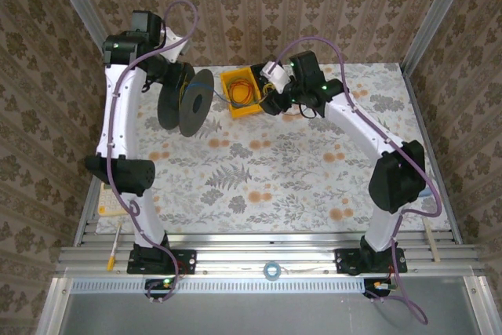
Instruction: Wrap the cables
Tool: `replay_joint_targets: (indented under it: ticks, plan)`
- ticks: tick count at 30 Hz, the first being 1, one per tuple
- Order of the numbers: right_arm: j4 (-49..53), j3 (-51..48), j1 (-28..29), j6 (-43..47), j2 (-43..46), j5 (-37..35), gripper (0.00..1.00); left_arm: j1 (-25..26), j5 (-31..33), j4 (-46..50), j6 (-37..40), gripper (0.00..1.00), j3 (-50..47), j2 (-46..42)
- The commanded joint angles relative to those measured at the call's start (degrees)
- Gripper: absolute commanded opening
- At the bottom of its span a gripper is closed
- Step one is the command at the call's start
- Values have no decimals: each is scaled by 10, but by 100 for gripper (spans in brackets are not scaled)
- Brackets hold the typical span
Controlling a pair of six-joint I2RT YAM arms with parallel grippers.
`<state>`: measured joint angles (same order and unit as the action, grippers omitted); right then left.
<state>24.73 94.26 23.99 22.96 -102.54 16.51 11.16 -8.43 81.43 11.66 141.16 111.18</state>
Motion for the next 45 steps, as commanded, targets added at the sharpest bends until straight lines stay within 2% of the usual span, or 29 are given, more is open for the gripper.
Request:
replay_joint_targets:
  ticks: [1,7,13,14,17,23,27,33,41,45]
  plan:
    - [-107,-63,-5,19,57,-30,68,0,-23,1,5,0,20,-27]
    - [-227,-145,-13,43,89,-74,71,7,-26,4,7,0,20,-28]
    - [-261,-159,-20,53,78,-71,71,14,-32,7,12,0,19,-32]
    - [-266,-161,-21,54,75,-71,68,14,-35,8,13,0,18,-34]
    - [-279,-163,-24,52,70,-65,50,16,-44,7,18,0,12,-40]
    - [-299,-170,-26,61,69,-70,45,18,-55,8,24,0,7,-48]
    - [-330,-191,-29,59,82,-71,27,21,-52,10,26,0,6,-50]
    - [-325,-198,-35,53,96,-61,0,22,-49,11,27,0,6,-50]
    - [-273,-187,-57,27,112,3,0,24,-54,11,30,0,0,-50]
    - [-152,-73,-72,-1,56,-6,0,32,-58,14,34,0,-8,-52]
